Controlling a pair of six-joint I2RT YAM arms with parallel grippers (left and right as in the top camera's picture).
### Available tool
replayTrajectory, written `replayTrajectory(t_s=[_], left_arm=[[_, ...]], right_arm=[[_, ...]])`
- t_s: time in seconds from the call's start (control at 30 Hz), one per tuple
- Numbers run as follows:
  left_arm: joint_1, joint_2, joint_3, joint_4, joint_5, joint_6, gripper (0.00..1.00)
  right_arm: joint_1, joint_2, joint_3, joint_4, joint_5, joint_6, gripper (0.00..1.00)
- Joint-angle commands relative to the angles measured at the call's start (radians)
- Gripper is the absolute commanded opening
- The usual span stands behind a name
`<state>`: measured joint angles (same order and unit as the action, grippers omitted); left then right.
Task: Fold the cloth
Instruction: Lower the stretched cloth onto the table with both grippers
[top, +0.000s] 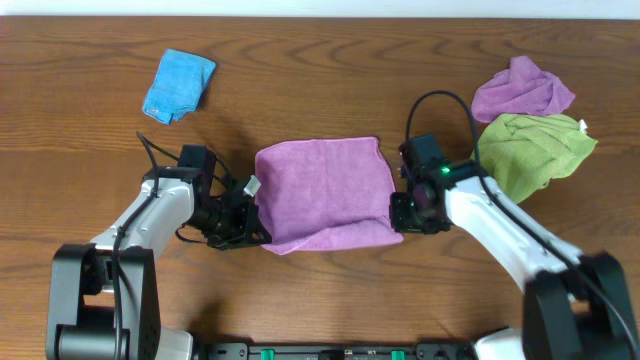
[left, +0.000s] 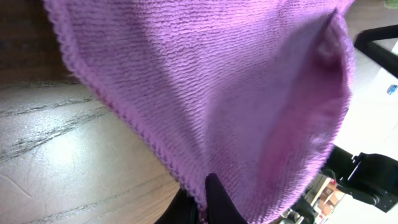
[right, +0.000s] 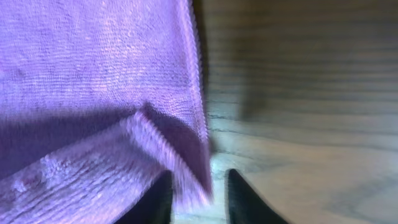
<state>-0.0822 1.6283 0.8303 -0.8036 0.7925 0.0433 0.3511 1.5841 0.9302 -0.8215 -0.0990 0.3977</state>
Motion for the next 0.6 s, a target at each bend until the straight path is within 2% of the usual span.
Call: replayTrajectory(t_s=[0.0,0.1,0.17,0.33,0.57], left_arm=[[0.003,-0.013,-0.003,0.0,-0.024,0.025,0.06],[0.003,-0.013,-0.003,0.002,-0.042,0.025,0.06],[0.003,-0.013,-0.003,0.008,-0.041,0.025,0.06],[0.003,-0.013,-0.003,0.02,-0.041,0.024,0.06],[0.003,-0.013,-0.003,0.023,-0.041,0.024,0.06]], right_arm=[[0.0,-0.107,-0.002,0.0,0.043,0.004,0.47],[0.0,-0.18,-0.002,0.018,0.039,-0.014,0.57],[0.0,-0.186,-0.002,0.046,0.02,-0.042,0.61],[0.002,-0.108,-0.005,0.15,-0.148,-0.141,0.6],[0.004,0.063,-0.005,0.224,-0.332,-0.145,0.58]])
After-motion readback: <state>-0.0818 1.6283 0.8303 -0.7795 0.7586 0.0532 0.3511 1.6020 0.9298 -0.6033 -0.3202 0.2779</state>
